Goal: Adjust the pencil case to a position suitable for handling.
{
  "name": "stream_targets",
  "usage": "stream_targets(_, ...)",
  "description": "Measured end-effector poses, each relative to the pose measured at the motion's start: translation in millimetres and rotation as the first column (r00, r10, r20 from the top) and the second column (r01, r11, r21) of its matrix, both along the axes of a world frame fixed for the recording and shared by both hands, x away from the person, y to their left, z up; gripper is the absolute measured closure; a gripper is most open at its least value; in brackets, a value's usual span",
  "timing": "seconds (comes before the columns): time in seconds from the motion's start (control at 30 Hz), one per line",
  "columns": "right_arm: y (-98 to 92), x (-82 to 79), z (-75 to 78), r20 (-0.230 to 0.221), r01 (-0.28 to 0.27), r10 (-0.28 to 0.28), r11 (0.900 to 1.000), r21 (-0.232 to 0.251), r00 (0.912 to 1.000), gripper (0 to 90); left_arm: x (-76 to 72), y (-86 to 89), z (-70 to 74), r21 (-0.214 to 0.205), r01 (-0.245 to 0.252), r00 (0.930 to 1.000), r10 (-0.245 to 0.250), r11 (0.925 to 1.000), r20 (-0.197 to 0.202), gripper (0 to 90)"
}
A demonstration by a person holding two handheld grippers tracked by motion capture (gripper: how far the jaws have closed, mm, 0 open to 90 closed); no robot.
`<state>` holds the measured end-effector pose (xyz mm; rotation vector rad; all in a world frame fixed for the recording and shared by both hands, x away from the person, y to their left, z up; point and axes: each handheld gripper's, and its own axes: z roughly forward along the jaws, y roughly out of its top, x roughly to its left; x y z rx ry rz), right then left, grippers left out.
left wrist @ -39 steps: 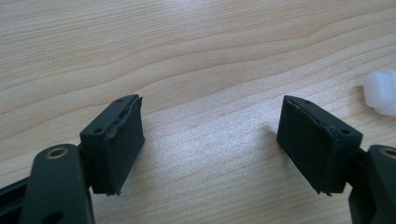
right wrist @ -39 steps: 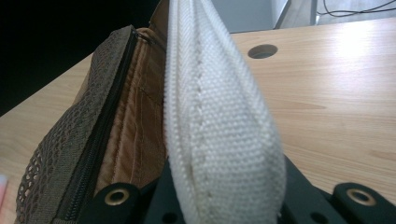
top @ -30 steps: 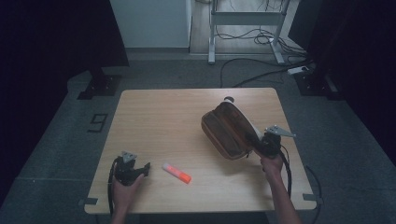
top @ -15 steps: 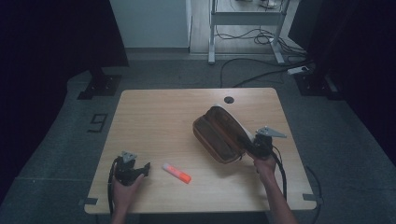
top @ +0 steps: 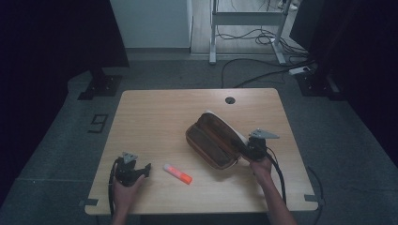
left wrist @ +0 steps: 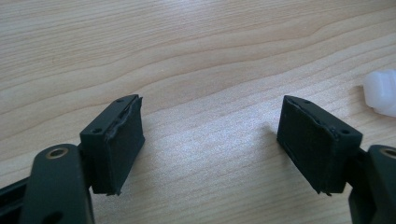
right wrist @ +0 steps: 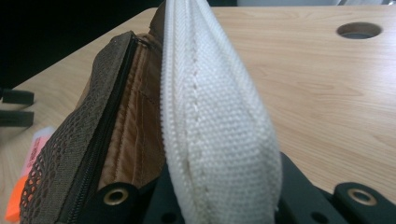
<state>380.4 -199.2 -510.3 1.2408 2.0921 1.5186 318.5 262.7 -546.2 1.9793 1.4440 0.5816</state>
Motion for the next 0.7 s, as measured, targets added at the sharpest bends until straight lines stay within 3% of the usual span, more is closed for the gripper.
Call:
stream_targets(0.5,9.3,5.9,-13.0,-0.042,-0.054,0.052,0.9973,-0.051,0.9978,81.2,0.0,0.0,-0.1,0.000,0.000,1.0000,0.000,1.0000,0.001,22.5)
stream_targets(0.7,8.8,7.2,-14.6,-0.033,-0.049,0.047,0.9954,-0.082,0.9983,79.3,0.0,-0.1,-0.1,0.000,0.000,1.0000,0.000,1.0000,0.000,22.4)
